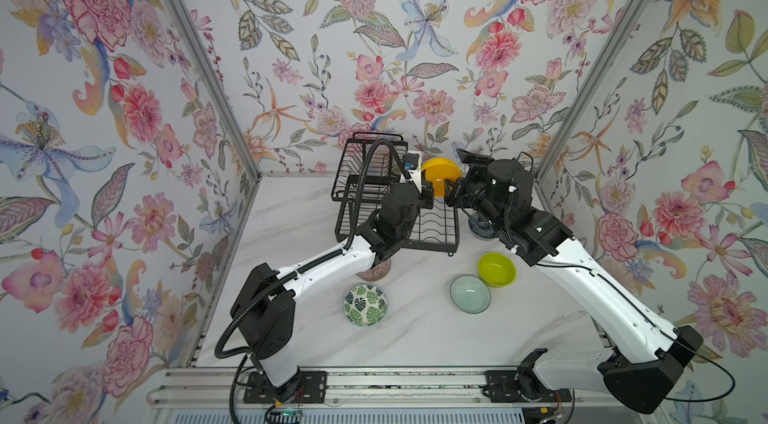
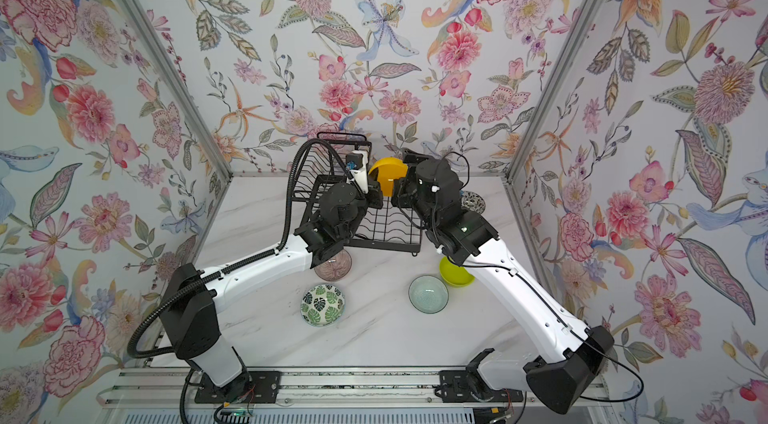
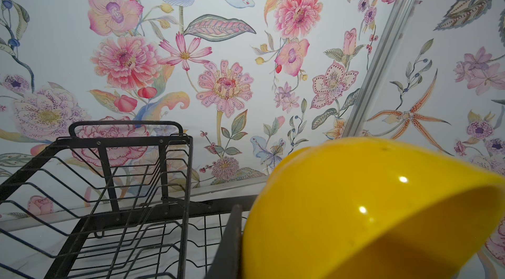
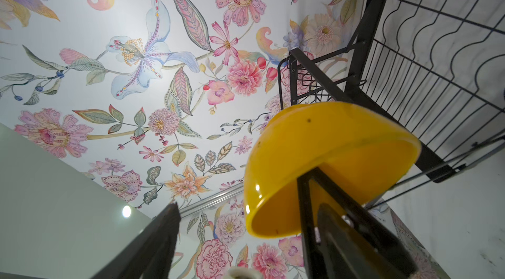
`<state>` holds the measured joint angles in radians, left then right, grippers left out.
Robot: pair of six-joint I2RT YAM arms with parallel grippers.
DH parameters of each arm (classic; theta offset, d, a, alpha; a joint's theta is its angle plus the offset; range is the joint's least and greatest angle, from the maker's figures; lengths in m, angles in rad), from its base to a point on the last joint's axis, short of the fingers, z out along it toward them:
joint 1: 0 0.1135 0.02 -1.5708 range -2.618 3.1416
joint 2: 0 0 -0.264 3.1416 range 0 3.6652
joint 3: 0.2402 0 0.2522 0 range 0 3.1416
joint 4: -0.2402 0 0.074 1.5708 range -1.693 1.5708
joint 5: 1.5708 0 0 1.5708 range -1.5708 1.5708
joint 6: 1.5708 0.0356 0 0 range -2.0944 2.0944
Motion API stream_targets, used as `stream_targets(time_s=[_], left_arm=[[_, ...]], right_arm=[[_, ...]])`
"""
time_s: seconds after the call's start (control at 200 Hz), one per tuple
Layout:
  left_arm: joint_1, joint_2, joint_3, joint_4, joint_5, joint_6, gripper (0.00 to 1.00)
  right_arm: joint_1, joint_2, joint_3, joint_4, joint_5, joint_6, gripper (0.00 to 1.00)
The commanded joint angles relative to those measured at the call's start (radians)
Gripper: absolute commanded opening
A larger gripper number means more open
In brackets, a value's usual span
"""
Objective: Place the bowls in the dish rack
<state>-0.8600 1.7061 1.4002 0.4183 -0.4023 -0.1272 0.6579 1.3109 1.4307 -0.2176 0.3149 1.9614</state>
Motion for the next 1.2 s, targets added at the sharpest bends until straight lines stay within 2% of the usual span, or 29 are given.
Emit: stream_targets(time_s=[0.0, 0.2, 0.445, 0.635, 1.086, 1.191], left_arm=[[-0.011, -0.014, -0.002, 0.12, -0.043, 0.023, 0.0], [-0.016, -0.031, -0.04, 0.146, -0.054, 0.037, 0.0], [-0.025, -0.037, -0.058, 0.163, -0.079, 0.047, 0.0], [-0.038, -0.045, -0.064, 0.178, -0.102, 0.068, 0.0], [-0.051, -0.079, -0.097, 0.218, -0.161, 0.121, 0.0], [-0.053, -0.081, -0.097, 0.204, -0.178, 0.134, 0.0]], right_arm=[[0.001, -0.031, -0.044, 0.111, 0.039, 0.058, 0.77], [0.002, -0.039, -0.114, 0.232, 0.095, 0.082, 0.72], [-0.007, -0.001, -0.112, 0.31, 0.09, 0.129, 0.63], [0.005, 0.031, -0.101, 0.36, 0.118, 0.15, 0.52], [0.062, 0.116, -0.078, 0.46, 0.158, 0.198, 0.24], [0.062, 0.11, -0.085, 0.456, 0.162, 0.181, 0.04]])
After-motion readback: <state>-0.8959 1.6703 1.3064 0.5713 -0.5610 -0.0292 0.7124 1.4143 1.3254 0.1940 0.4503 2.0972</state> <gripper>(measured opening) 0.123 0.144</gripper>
